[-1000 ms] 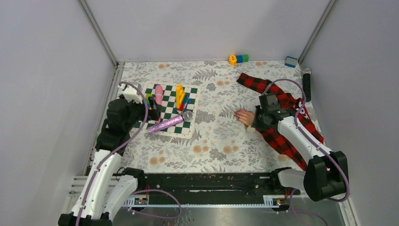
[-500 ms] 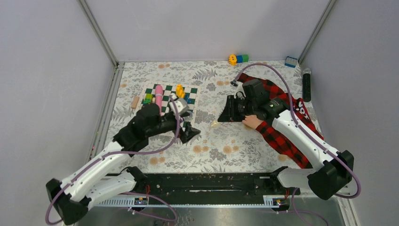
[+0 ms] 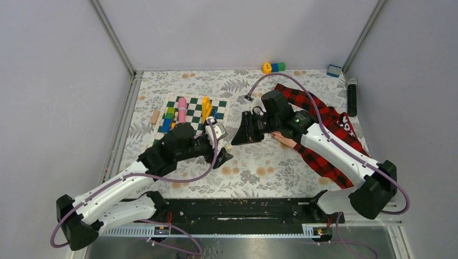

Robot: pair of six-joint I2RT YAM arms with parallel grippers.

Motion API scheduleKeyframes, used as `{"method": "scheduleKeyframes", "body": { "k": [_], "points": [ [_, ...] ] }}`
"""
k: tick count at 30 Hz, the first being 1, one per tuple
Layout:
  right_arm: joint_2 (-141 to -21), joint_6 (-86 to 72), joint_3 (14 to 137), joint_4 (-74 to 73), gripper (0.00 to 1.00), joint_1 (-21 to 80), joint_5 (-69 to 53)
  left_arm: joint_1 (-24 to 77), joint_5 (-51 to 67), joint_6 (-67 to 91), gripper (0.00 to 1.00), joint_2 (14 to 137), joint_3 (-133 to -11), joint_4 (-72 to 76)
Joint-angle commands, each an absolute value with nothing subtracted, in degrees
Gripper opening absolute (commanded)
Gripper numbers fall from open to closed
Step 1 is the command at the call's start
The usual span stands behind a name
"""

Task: Paint the nails
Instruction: Pick up the nail polish bottle from the center of the board.

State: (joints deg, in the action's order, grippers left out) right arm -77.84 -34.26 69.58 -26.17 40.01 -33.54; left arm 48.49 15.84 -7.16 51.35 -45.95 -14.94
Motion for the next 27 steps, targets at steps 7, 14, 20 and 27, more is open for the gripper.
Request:
{"method": "scheduleKeyframes", "body": {
  "k": [7, 14, 20, 27],
  "points": [
    [-77.8, -33.7, 73.0, -23.9, 0.00, 41.0, -36.0, 49.0, 11.4, -8.1, 0.56, 53.0, -47.5, -13.5],
    [-77.7, -33.2, 73.1, -24.3, 0.00, 41.4, -35.8, 49.0, 13.4, -6.6, 0.53, 54.2, -48.4, -13.5],
    [-77.7, -32.8, 73.3, -24.3, 0.00, 41.7, -35.9, 49.0, 14.1, -5.8, 0.53, 54.2, -48.3, -13.1],
    [-77.8, -32.7, 73.3, -24.3, 0.00, 42.1, -36.0, 49.0, 16.2, -4.0, 0.35, 54.6, -48.3, -12.1]
  ]
}}
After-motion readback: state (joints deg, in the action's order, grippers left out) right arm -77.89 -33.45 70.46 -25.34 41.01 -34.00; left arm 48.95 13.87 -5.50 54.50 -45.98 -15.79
